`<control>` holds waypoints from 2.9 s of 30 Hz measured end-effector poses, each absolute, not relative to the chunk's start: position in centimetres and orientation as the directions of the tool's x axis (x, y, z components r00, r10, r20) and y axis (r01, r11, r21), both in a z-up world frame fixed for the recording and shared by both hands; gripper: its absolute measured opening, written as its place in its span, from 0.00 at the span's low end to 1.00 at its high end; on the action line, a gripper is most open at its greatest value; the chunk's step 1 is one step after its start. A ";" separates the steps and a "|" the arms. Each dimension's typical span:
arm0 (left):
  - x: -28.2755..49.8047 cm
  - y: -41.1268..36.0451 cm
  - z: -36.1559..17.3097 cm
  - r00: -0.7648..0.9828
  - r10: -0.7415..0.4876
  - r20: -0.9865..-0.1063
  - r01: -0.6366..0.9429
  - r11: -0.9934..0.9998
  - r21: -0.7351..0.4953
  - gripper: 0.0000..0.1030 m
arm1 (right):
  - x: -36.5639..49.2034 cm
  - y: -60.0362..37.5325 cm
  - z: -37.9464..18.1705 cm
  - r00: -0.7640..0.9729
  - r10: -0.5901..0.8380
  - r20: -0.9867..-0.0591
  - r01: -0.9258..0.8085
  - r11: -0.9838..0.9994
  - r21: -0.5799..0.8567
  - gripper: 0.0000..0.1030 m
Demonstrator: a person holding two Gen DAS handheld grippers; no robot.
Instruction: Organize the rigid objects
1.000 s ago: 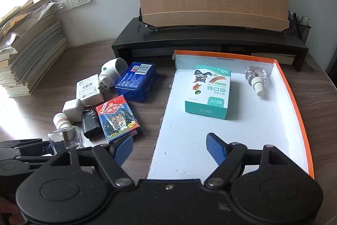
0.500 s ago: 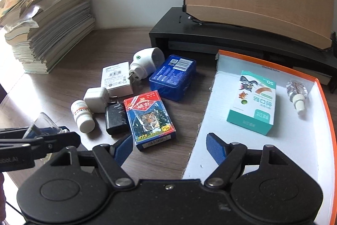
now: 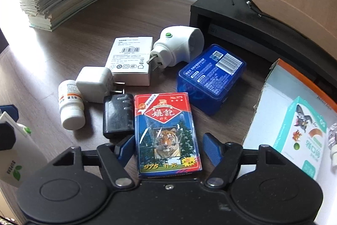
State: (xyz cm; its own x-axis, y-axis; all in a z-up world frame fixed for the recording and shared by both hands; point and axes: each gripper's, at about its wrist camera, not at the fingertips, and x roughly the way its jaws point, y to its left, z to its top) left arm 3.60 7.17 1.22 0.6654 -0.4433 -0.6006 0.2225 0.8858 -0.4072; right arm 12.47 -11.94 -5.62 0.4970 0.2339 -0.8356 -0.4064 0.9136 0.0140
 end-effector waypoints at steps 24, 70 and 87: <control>5.7 -2.4 3.5 0.610 -0.546 -0.575 0.379 0.838 -0.393 0.38 | 2.7 -22.6 3.8 0.702 0.029 -0.712 -0.003 0.999 0.038 0.69; 4.3 -15.5 3.1 0.607 -0.473 -0.639 0.435 0.870 -0.230 0.38 | -0.7 -33.6 3.9 0.741 -0.067 -0.668 0.168 0.982 0.088 0.69; 4.3 -15.8 3.2 0.600 -0.473 -0.645 0.460 0.864 -0.205 0.38 | -0.5 -33.2 3.7 0.740 -0.073 -0.668 0.180 0.979 0.092 0.69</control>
